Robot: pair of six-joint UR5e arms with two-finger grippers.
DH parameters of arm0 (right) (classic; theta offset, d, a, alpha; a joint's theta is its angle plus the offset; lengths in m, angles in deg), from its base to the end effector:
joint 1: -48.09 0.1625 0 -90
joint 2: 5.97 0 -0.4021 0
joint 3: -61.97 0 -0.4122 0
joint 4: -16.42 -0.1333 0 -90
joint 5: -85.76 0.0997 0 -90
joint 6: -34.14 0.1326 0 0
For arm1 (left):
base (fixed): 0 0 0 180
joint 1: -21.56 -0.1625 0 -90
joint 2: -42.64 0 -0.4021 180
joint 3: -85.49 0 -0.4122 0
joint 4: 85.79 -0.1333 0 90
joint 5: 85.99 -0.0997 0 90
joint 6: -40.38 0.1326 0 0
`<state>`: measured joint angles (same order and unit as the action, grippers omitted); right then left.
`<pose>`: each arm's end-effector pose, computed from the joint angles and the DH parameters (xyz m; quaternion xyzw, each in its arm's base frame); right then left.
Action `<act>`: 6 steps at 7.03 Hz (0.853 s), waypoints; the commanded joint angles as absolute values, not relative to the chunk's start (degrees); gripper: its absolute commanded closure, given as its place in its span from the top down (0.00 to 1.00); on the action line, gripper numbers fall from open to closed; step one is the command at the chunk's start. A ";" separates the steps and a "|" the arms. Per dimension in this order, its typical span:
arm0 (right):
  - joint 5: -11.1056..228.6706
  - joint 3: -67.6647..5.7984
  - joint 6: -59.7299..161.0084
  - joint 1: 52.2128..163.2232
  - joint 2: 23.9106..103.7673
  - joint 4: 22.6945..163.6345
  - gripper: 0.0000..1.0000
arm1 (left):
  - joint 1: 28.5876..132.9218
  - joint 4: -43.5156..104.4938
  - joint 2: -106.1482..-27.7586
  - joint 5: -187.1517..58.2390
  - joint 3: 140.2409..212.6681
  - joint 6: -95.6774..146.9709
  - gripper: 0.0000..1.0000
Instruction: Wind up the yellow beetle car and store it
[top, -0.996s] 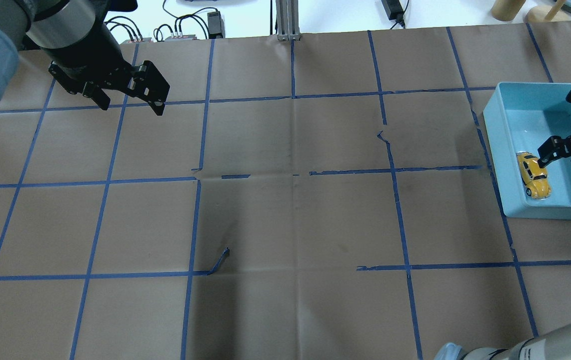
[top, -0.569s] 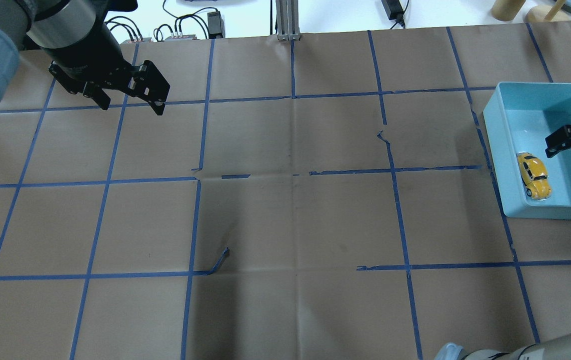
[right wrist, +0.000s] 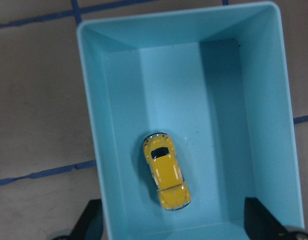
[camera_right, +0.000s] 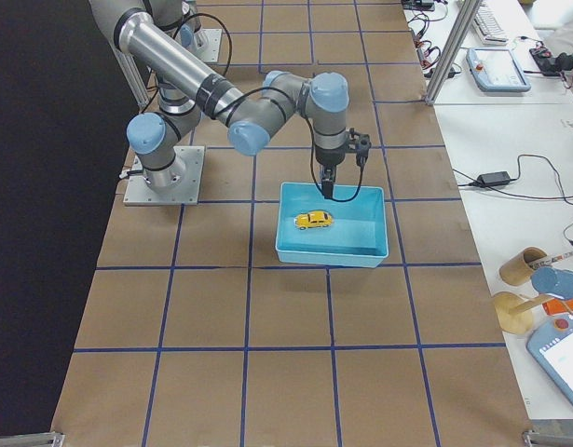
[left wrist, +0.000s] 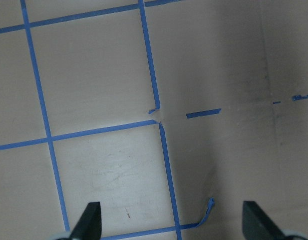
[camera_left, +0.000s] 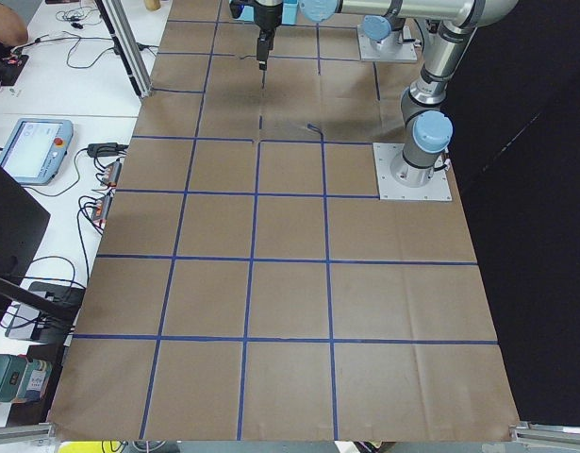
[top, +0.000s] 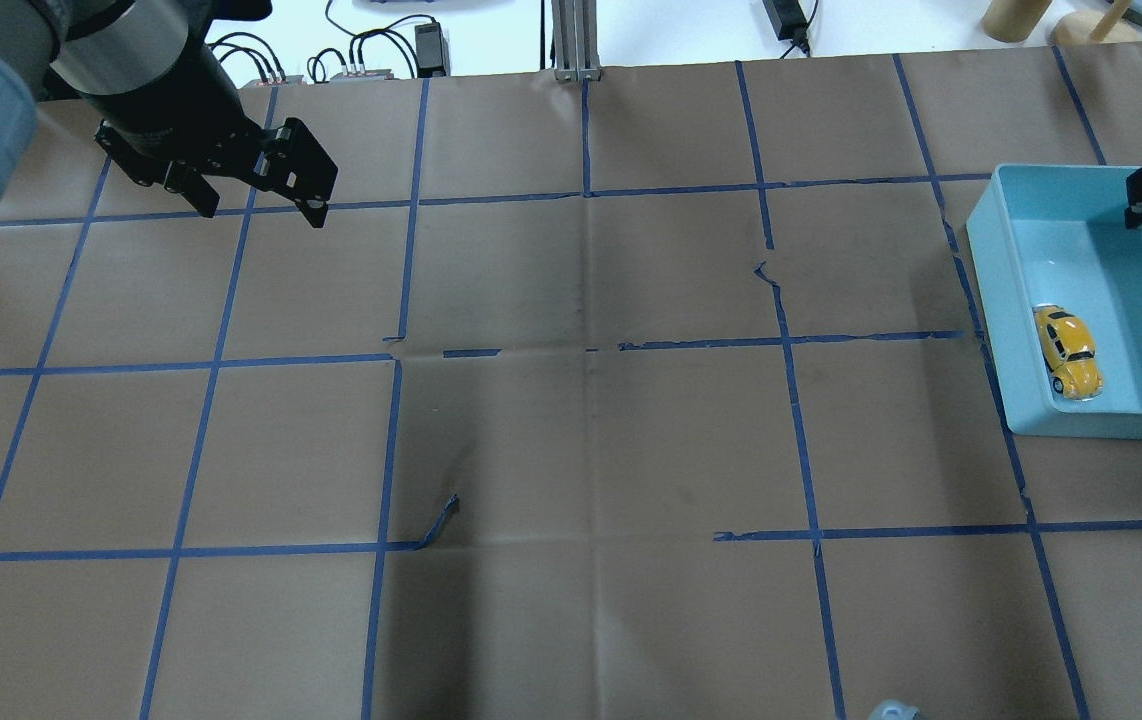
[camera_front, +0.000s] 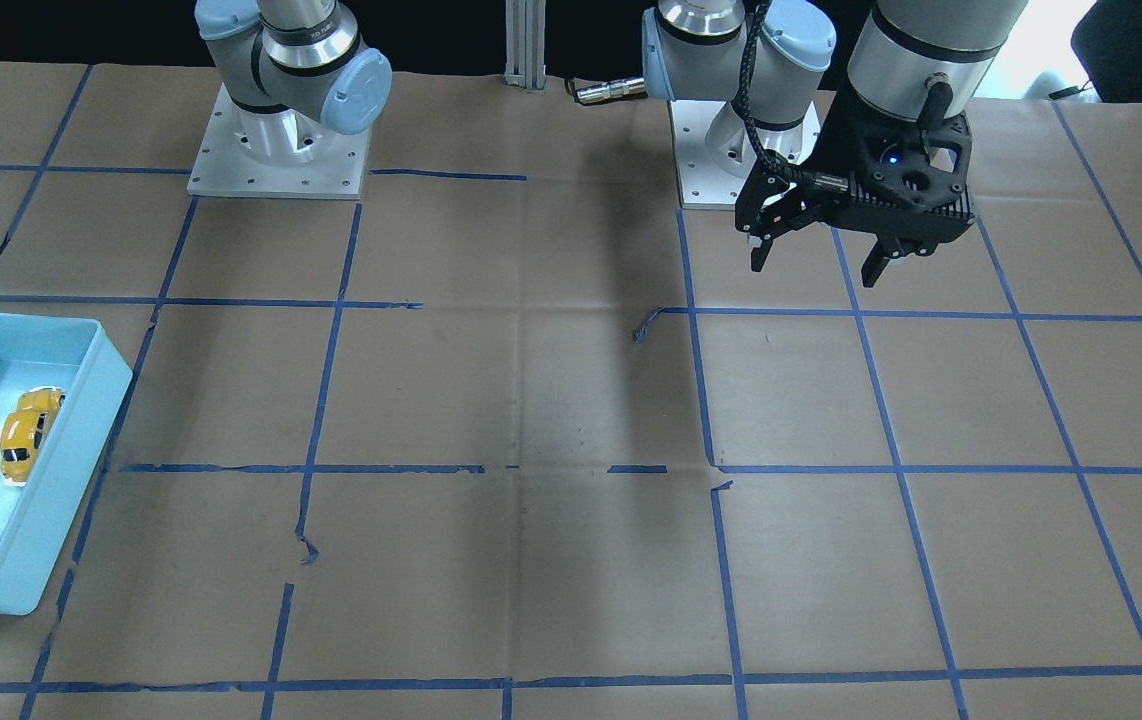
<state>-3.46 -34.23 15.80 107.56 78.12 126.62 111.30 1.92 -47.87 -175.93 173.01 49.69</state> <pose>-0.1690 -0.5525 0.3588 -0.1054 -0.9919 0.0670 0.0230 -0.1311 -0.5254 0.4539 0.0789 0.9962 -0.0371 0.0026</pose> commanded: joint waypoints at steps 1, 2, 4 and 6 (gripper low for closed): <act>-4.06 -27.00 28.63 118.25 80.60 116.55 1.00 | 111.30 1.92 -47.80 -175.90 172.85 49.69 1.00; -4.06 -26.36 34.69 124.84 81.73 112.35 1.00 | 111.38 1.92 -47.80 -175.90 172.85 49.69 1.00; -4.15 -25.92 42.92 132.10 81.92 110.90 1.00 | 111.47 1.92 -47.80 -175.90 172.67 49.69 1.00; -4.06 -25.92 42.75 132.46 80.44 111.43 1.00 | 111.47 1.92 -47.89 -175.90 172.58 49.69 1.00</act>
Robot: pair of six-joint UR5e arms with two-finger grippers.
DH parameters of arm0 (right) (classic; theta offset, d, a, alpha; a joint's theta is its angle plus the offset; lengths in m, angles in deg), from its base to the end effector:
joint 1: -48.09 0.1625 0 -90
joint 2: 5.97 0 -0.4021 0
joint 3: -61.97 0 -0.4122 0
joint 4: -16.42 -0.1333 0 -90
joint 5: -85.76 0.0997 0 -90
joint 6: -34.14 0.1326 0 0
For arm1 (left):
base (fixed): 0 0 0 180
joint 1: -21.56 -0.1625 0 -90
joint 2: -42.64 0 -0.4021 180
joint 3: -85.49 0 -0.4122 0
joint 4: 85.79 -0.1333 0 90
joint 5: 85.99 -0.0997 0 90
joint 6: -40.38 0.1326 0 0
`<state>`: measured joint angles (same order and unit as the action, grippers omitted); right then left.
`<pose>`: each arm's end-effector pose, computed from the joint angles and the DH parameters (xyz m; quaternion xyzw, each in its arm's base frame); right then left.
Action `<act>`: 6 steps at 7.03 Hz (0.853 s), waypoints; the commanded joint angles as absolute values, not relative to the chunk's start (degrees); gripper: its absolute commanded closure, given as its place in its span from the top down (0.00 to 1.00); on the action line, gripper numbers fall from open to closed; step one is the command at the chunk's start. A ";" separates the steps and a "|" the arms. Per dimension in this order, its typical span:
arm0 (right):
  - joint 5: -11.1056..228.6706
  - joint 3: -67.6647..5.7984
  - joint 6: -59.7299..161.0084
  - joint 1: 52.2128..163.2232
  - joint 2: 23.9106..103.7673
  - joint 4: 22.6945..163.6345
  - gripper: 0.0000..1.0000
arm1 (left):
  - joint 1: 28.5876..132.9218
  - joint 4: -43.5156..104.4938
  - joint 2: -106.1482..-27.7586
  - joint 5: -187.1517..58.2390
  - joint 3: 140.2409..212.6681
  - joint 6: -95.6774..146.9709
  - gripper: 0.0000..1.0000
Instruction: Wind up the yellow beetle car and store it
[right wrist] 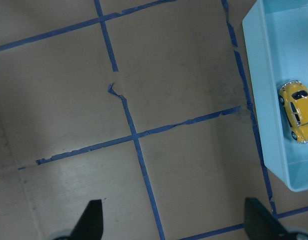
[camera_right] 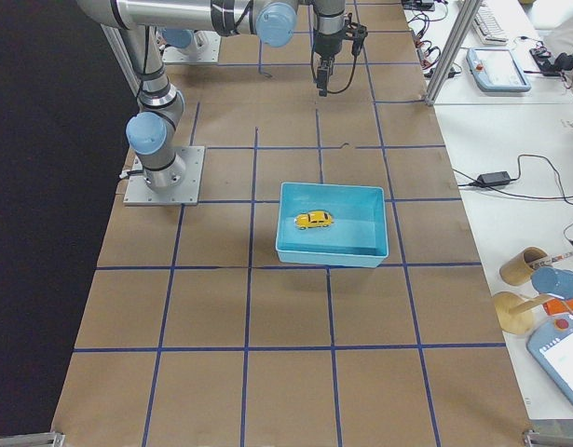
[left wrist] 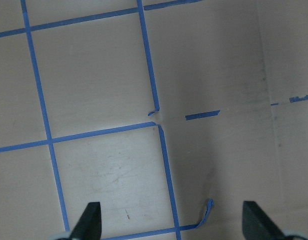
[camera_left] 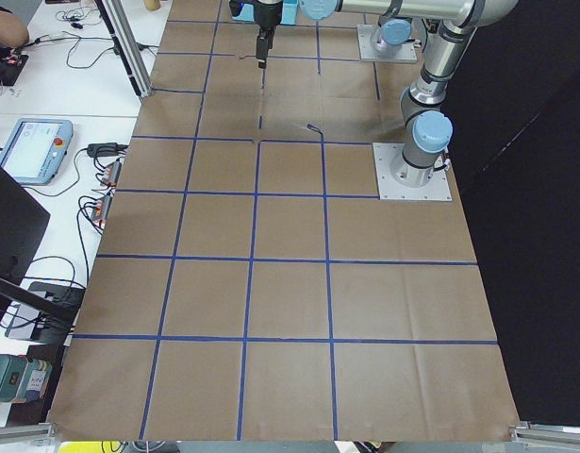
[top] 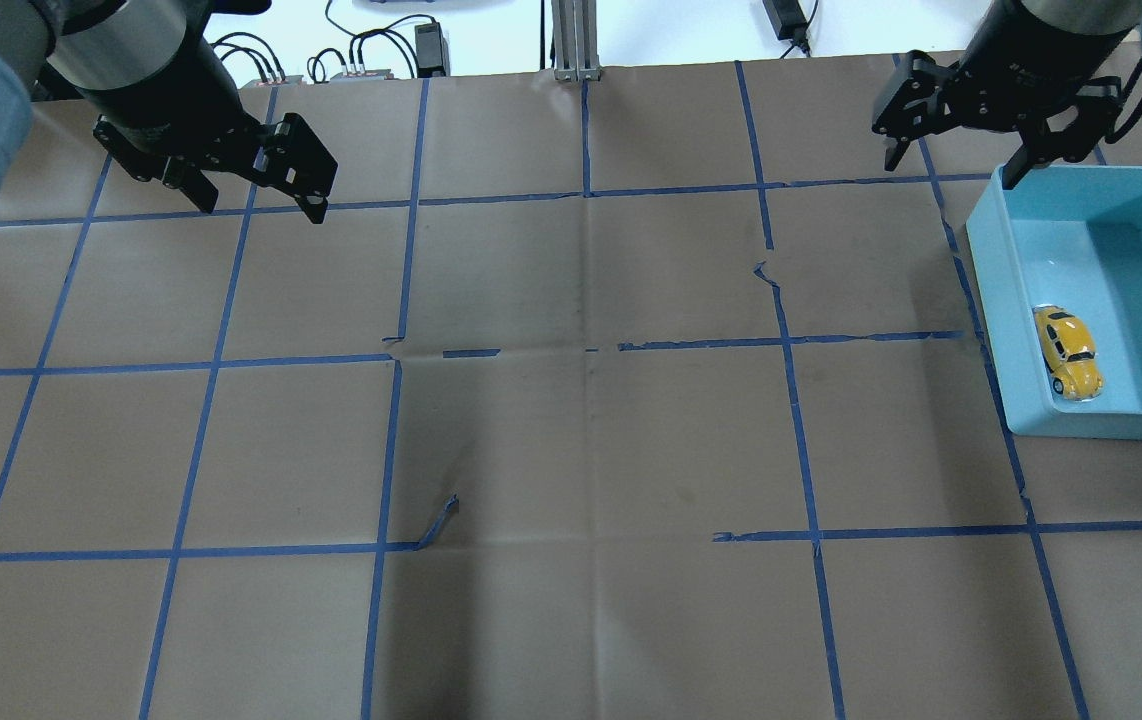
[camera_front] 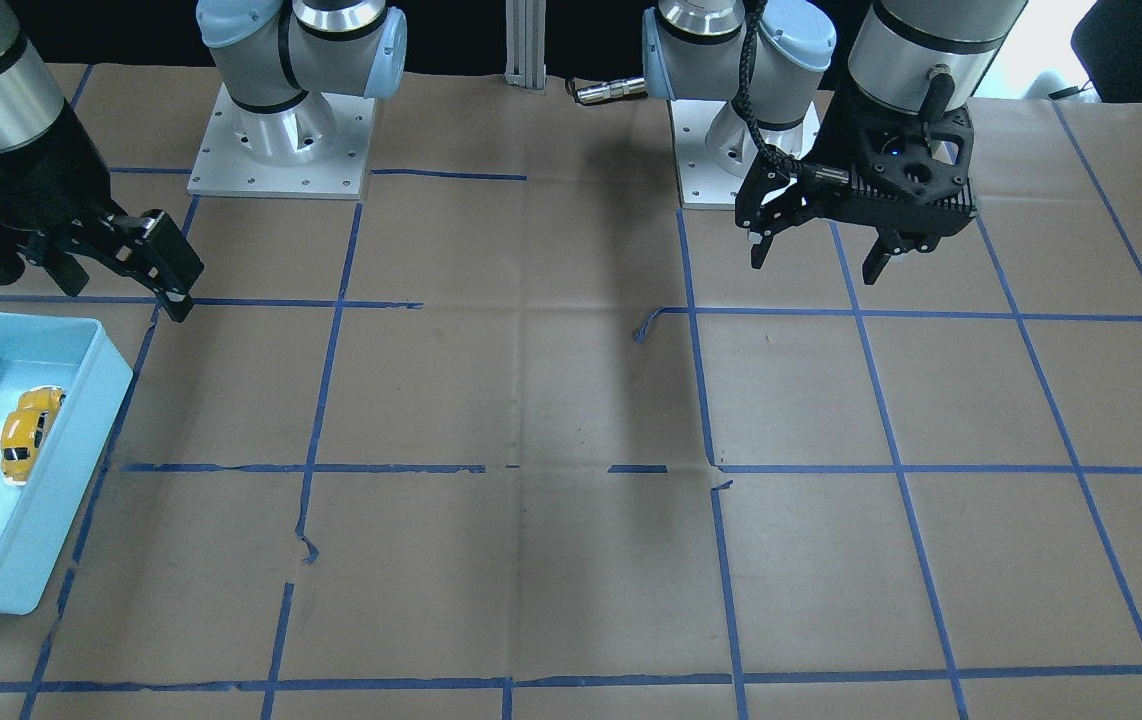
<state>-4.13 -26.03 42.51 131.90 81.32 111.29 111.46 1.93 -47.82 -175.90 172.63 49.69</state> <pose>0.0745 -0.5515 0.4340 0.1266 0.9913 -0.0363 0.0016 -0.1326 -0.5255 0.4578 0.0803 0.9959 -0.0408 0.0026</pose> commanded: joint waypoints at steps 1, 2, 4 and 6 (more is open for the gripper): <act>-3.45 -26.00 42.58 133.24 80.08 111.17 1.00 | 111.47 1.92 -47.89 -175.90 172.50 49.69 1.00; -3.54 -25.74 42.75 135.60 79.21 111.34 1.00 | 111.47 1.92 -47.89 -175.90 172.41 49.69 1.00; -0.05 -24.25 43.01 138.17 77.45 110.21 1.00 | 111.47 2.01 -48.67 -175.90 171.54 49.43 1.00; -0.89 -23.98 43.19 139.93 77.09 110.11 1.00 | 111.47 2.01 -48.68 -175.90 171.53 49.25 1.00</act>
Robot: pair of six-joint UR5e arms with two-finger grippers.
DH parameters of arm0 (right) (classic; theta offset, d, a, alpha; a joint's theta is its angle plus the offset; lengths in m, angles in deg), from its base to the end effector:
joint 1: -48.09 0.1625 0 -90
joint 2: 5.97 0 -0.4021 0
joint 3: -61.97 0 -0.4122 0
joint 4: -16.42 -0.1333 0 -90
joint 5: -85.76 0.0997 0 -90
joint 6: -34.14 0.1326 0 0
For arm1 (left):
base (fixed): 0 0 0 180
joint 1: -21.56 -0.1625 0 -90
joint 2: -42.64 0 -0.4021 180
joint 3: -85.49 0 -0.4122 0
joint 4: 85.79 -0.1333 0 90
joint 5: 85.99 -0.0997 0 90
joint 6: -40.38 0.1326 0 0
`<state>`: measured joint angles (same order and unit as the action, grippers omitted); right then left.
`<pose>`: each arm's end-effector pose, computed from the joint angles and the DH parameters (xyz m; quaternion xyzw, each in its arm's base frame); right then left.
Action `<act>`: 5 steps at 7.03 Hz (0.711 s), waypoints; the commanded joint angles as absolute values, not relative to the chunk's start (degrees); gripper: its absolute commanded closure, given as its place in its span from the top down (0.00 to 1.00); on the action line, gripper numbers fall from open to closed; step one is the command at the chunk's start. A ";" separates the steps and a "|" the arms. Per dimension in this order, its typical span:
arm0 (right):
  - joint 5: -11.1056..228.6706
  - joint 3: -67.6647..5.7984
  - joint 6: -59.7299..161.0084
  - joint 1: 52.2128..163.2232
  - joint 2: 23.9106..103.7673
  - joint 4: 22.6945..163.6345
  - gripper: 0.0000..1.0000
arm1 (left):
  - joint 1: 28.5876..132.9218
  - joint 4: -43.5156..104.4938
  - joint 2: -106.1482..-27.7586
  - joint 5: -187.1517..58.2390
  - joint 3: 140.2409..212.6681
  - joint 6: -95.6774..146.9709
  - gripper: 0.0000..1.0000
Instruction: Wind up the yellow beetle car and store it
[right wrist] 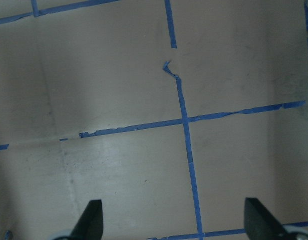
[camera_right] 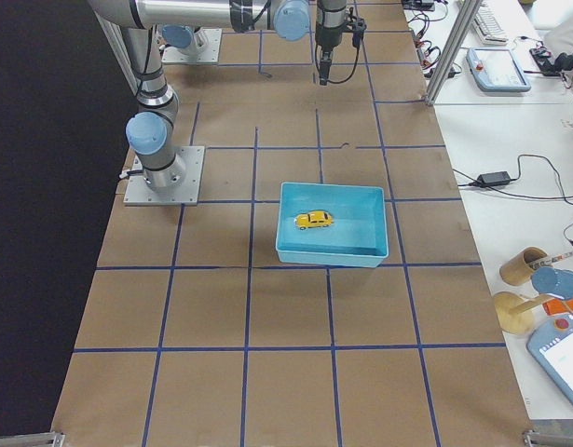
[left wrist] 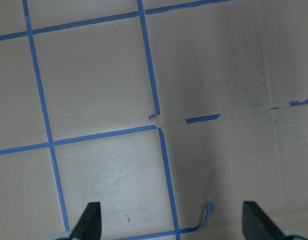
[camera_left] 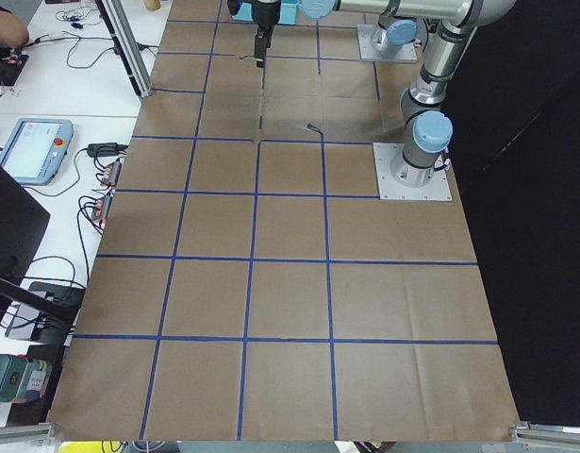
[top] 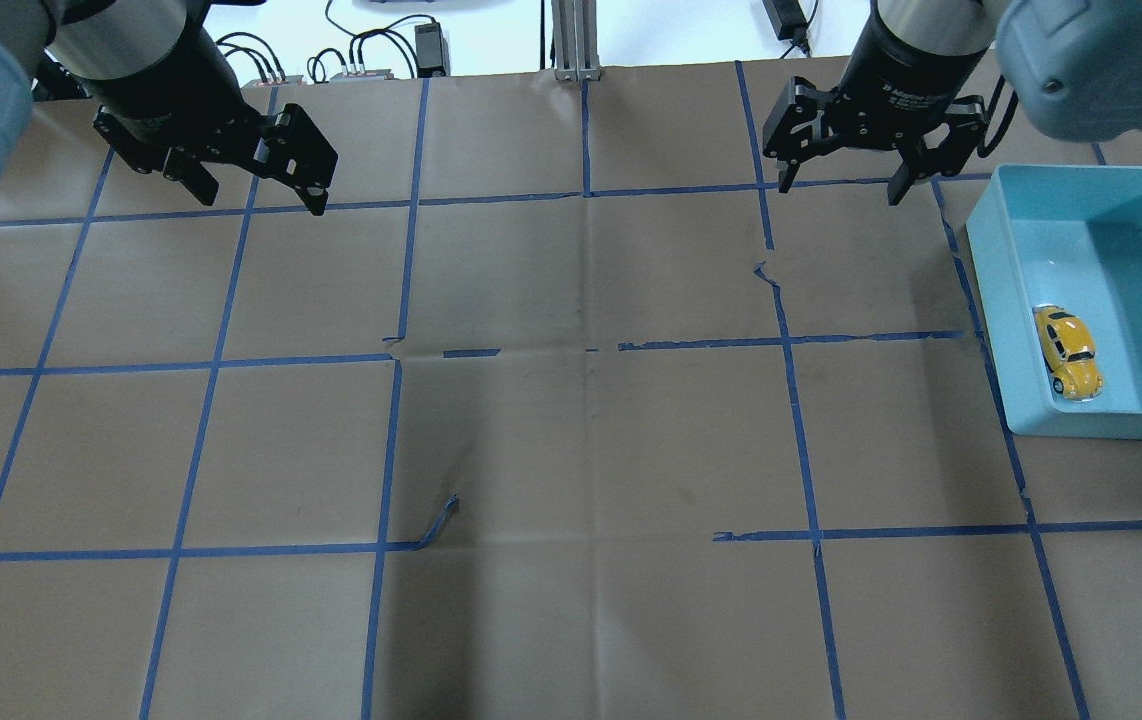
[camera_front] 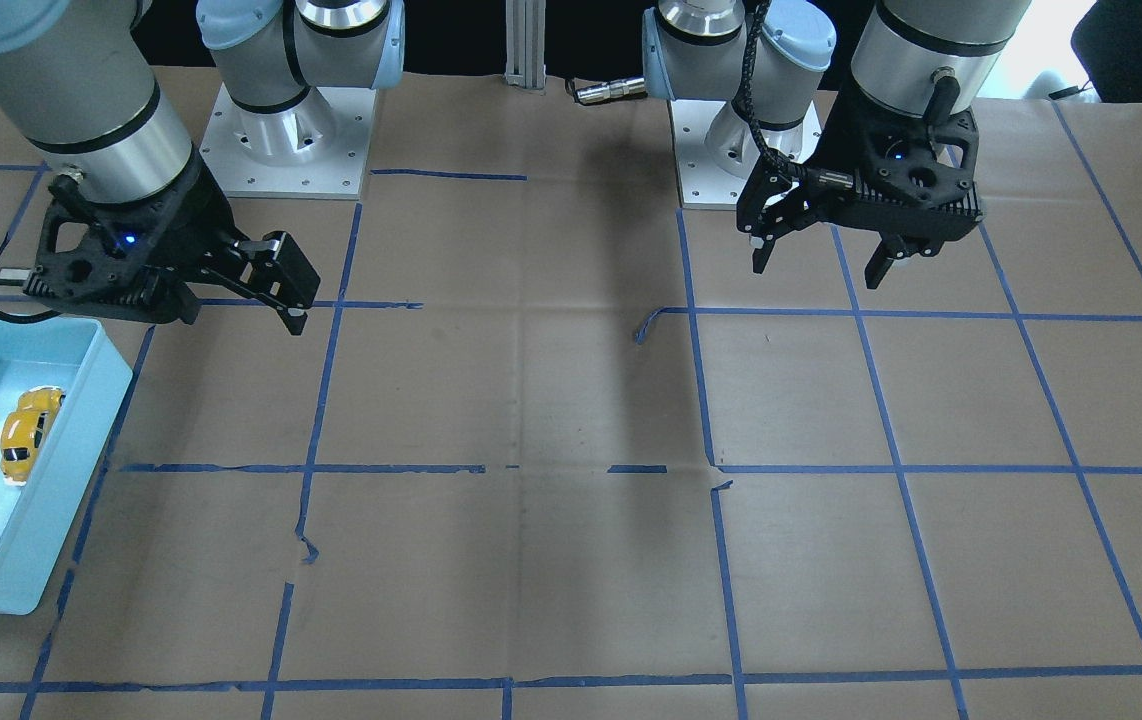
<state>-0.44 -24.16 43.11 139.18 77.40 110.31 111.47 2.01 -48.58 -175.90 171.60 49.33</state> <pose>0.1527 -0.5576 0.4117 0.0683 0.9971 -0.0069 0.0339 -0.1327 -0.5311 0.4601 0.0772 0.9961 -0.0424 0.0026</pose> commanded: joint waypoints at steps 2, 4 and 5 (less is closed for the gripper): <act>-2.56 -24.07 43.19 139.93 76.83 109.76 1.00 | 111.47 2.01 -48.68 -175.90 171.53 49.25 1.00; -2.85 -23.81 43.36 139.67 76.56 107.65 1.00 | 111.47 1.93 -49.11 -175.81 171.53 49.25 1.00; -2.66 -23.89 43.45 139.67 76.56 107.74 1.00 | 111.47 1.75 -49.90 -175.90 171.44 49.08 1.00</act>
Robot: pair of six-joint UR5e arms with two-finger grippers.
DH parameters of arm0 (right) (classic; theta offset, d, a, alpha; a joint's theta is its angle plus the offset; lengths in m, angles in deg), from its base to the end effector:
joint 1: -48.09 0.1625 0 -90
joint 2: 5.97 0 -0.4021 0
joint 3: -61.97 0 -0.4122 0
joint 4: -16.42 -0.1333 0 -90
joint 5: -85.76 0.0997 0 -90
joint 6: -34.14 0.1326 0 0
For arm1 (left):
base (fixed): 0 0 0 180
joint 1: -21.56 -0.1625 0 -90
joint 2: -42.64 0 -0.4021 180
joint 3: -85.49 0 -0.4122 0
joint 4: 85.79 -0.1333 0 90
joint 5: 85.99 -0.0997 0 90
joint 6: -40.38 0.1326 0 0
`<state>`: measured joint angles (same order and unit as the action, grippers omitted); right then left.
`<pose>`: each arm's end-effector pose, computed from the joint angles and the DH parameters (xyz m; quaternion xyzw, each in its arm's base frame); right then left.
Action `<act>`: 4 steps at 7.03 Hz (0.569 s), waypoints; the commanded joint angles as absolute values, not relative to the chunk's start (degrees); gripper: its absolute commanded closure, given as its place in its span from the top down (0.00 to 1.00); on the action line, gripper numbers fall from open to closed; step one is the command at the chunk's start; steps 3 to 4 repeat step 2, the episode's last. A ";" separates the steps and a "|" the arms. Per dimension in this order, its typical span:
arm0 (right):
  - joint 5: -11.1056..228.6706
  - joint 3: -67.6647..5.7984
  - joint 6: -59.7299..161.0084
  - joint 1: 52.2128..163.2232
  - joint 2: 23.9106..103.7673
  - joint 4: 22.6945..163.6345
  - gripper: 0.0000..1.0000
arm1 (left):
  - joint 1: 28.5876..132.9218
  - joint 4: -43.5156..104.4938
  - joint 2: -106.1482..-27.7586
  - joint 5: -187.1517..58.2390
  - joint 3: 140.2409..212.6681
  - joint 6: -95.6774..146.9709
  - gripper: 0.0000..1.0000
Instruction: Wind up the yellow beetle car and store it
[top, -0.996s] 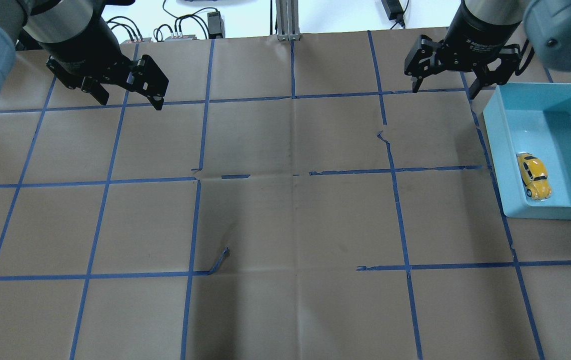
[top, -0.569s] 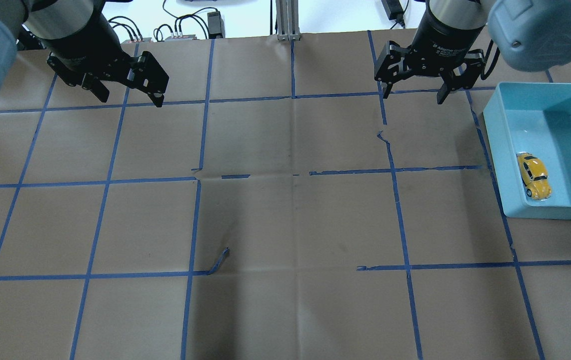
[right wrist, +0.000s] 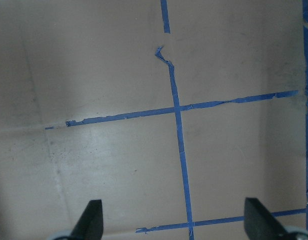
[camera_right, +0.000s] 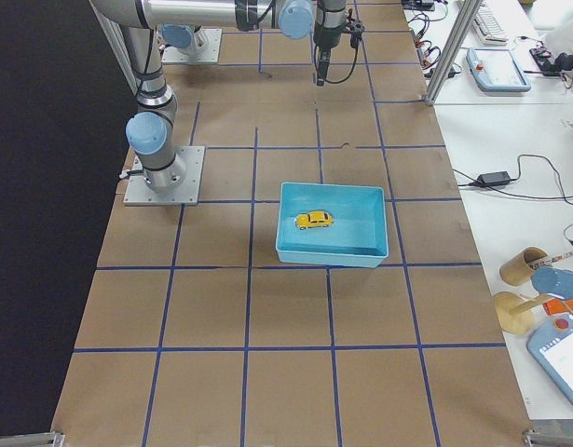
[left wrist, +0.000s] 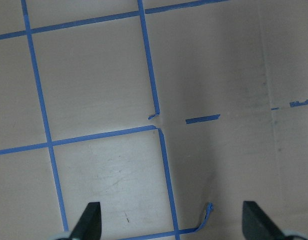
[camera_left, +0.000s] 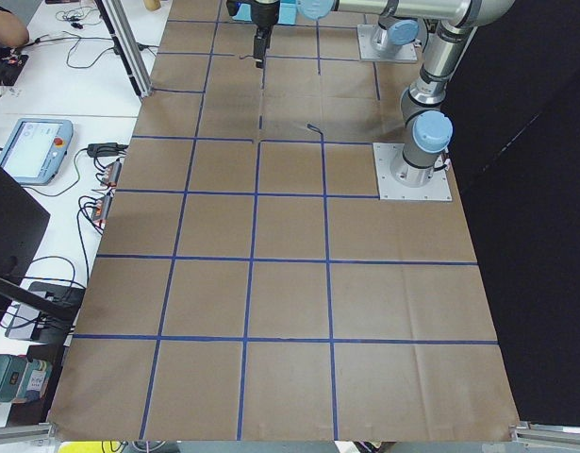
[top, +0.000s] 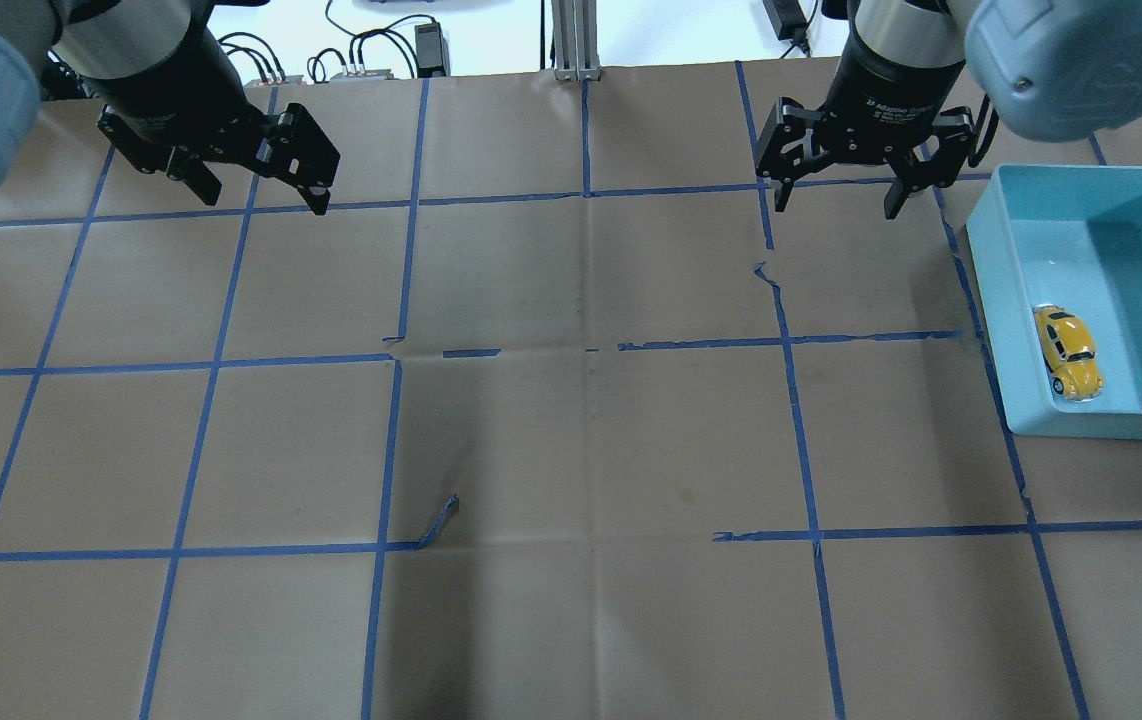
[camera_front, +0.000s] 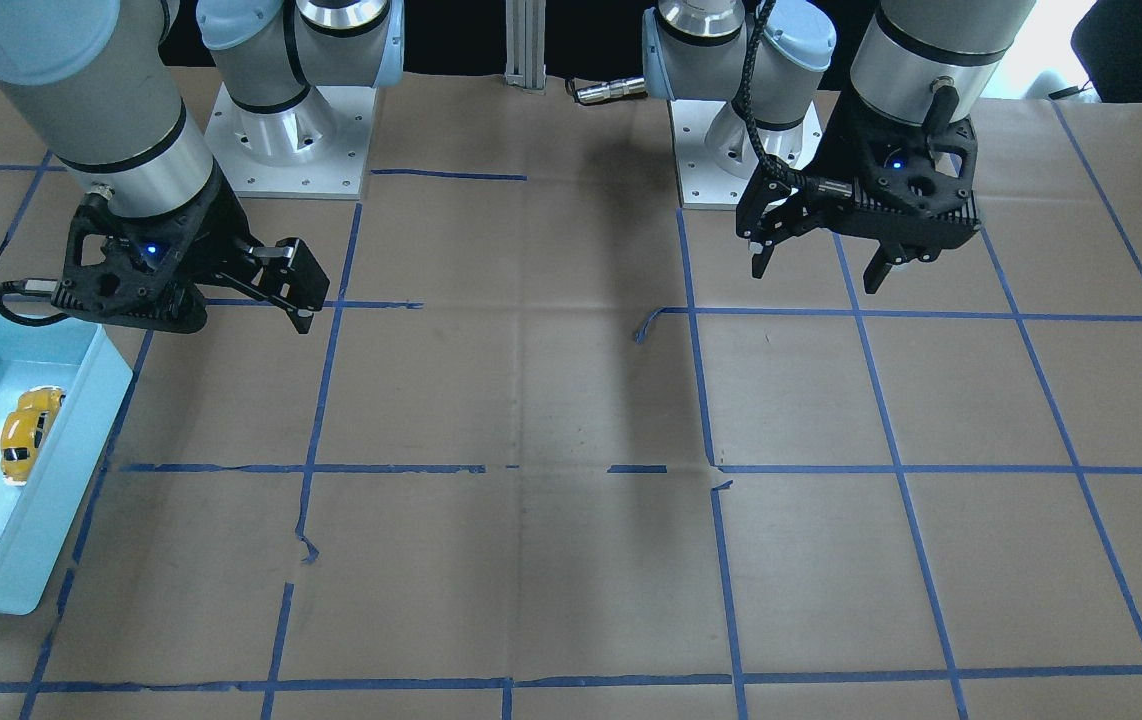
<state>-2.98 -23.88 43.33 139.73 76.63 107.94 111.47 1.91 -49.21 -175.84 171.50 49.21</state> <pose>0.1522 -0.5549 0.4024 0.0660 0.9976 0.0161 0.0095 -0.1328 -0.5348 0.4553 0.0762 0.9963 -0.0387 0.0017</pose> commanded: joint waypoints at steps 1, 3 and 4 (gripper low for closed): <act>-2.66 -24.24 43.45 139.67 76.56 107.91 1.00 | 111.30 1.57 -49.91 -175.90 171.53 49.08 1.00; -2.66 -24.16 43.45 139.67 76.56 107.91 1.00 | 111.21 1.57 -49.82 -175.90 171.53 49.08 1.00; -2.66 -24.16 43.45 139.67 76.56 107.91 1.00 | 111.21 1.57 -49.82 -175.90 171.53 49.08 1.00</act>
